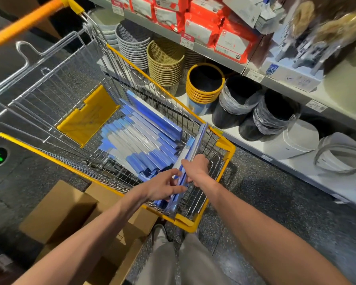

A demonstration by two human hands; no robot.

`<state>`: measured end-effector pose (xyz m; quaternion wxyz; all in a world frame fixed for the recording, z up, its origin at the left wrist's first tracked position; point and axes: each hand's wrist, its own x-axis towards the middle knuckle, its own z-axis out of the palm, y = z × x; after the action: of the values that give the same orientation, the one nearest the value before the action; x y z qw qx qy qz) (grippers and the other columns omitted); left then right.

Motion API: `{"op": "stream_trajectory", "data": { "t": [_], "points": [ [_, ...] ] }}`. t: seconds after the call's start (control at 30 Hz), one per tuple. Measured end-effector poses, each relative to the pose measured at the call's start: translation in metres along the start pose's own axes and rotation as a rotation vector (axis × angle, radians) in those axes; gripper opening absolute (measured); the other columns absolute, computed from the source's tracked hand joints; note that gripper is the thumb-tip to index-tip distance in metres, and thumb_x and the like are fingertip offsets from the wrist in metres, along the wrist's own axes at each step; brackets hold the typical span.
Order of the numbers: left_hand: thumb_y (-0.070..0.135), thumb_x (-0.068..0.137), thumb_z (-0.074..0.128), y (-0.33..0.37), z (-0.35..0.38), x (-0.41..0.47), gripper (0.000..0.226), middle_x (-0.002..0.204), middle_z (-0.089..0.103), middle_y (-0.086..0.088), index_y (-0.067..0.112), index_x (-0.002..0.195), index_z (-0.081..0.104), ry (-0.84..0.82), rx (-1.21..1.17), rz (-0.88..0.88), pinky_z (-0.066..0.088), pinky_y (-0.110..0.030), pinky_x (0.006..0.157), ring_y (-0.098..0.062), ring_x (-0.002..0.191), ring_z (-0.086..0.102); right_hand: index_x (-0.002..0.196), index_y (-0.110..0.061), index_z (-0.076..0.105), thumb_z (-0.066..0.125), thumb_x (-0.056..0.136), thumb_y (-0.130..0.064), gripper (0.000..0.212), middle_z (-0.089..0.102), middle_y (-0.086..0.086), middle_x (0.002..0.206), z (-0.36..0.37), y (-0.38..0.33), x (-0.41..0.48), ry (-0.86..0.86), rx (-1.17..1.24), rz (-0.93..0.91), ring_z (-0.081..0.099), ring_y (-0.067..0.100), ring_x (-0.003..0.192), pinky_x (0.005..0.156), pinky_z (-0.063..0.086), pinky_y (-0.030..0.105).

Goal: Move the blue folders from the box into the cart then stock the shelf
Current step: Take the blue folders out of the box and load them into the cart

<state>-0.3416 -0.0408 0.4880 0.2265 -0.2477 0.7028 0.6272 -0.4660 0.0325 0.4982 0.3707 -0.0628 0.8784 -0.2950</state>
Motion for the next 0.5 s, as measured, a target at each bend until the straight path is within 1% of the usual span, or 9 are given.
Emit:
{"op": "stream_trajectory", "data": {
  "t": [0.07,0.1,0.17,0.2,0.27,0.33,0.37,0.43,0.5],
  "points": [
    [0.02,0.098,0.065,0.0,-0.001,-0.004,0.046,0.079,0.042,-0.004,0.013,0.135,0.039,0.012,-0.038,0.029,0.049,-0.024,0.061,-0.02,0.071,0.045,0.079,-0.002,0.047,0.061,0.095,-0.019,0.027,0.055,0.014,0.089,0.0,-0.003,-0.002,0.032,-0.009,-0.036,0.053,0.021,0.053,0.048,0.05,0.036],
    [0.019,0.097,0.066,0.0,-0.002,-0.005,0.045,0.077,0.04,-0.002,0.014,0.133,0.04,0.018,-0.051,0.044,0.049,-0.023,0.06,-0.018,0.069,0.044,0.077,-0.003,0.046,0.062,0.095,-0.019,0.029,0.057,0.014,0.087,-0.002,-0.004,-0.004,0.047,-0.009,-0.049,0.057,0.024,0.054,0.048,0.051,0.037],
    [0.017,0.095,0.068,-0.002,-0.003,-0.003,0.044,0.073,0.038,0.003,0.015,0.131,0.041,0.017,-0.057,0.052,0.047,-0.022,0.059,-0.012,0.063,0.042,0.074,-0.006,0.045,0.063,0.094,-0.018,0.03,0.057,0.012,0.079,-0.006,-0.005,-0.01,0.08,0.026,-0.055,0.066,0.032,0.064,0.053,0.057,0.042],
    [0.015,0.095,0.068,-0.004,-0.002,-0.002,0.044,0.071,0.037,0.004,0.016,0.13,0.041,0.013,-0.058,0.048,0.046,-0.021,0.059,-0.01,0.06,0.041,0.075,-0.006,0.047,0.064,0.094,-0.019,0.028,0.058,0.012,0.081,-0.007,-0.004,-0.012,0.089,0.036,-0.054,0.067,0.033,0.066,0.051,0.057,0.039],
    [0.008,0.094,0.069,-0.011,0.001,0.0,0.044,0.067,0.036,0.006,0.012,0.127,0.041,-0.002,-0.069,0.031,0.043,-0.019,0.055,-0.006,0.054,0.038,0.085,-0.001,0.053,0.064,0.093,-0.021,0.024,0.06,0.014,0.088,-0.005,0.005,-0.013,0.098,0.02,-0.055,0.066,0.029,0.064,0.048,0.052,0.033],
    [0.003,0.091,0.071,-0.02,0.007,0.002,0.044,0.062,0.035,0.008,0.01,0.121,0.04,0.003,-0.088,0.013,0.04,-0.016,0.053,-0.004,0.049,0.036,0.094,0.002,0.059,0.065,0.093,-0.02,0.023,0.058,0.008,0.084,-0.002,0.012,-0.014,0.086,0.01,-0.059,0.062,0.021,0.064,0.056,0.053,0.035],
    [0.002,0.09,0.072,-0.024,0.01,0.002,0.044,0.06,0.034,0.008,0.011,0.118,0.04,0.004,-0.094,0.002,0.039,-0.016,0.053,-0.004,0.048,0.035,0.097,0.001,0.061,0.065,0.092,-0.02,0.022,0.06,0.008,0.086,0.002,0.016,-0.013,0.071,0.008,-0.062,0.062,0.021,0.067,0.06,0.054,0.036],
    [0.009,0.085,0.079,-0.032,0.014,0.006,0.049,0.061,0.035,0.009,0.017,0.113,0.04,0.012,-0.089,-0.027,0.039,-0.022,0.06,-0.008,0.052,0.035,0.103,-0.003,0.063,0.066,0.092,-0.02,0.02,0.067,0.011,0.098,0.009,0.024,-0.011,0.055,0.006,-0.075,0.065,0.022,0.074,0.066,0.056,0.036],
    [0.025,0.074,0.085,-0.041,0.018,0.008,0.057,0.065,0.039,0.008,0.021,0.11,0.042,0.029,-0.049,-0.033,0.041,-0.033,0.068,-0.013,0.061,0.039,0.109,-0.005,0.061,0.065,0.093,-0.019,0.021,0.062,0.012,0.111,0.015,0.028,-0.012,0.055,0.019,-0.074,0.062,0.024,0.078,0.067,0.051,0.032]
  ]
}}
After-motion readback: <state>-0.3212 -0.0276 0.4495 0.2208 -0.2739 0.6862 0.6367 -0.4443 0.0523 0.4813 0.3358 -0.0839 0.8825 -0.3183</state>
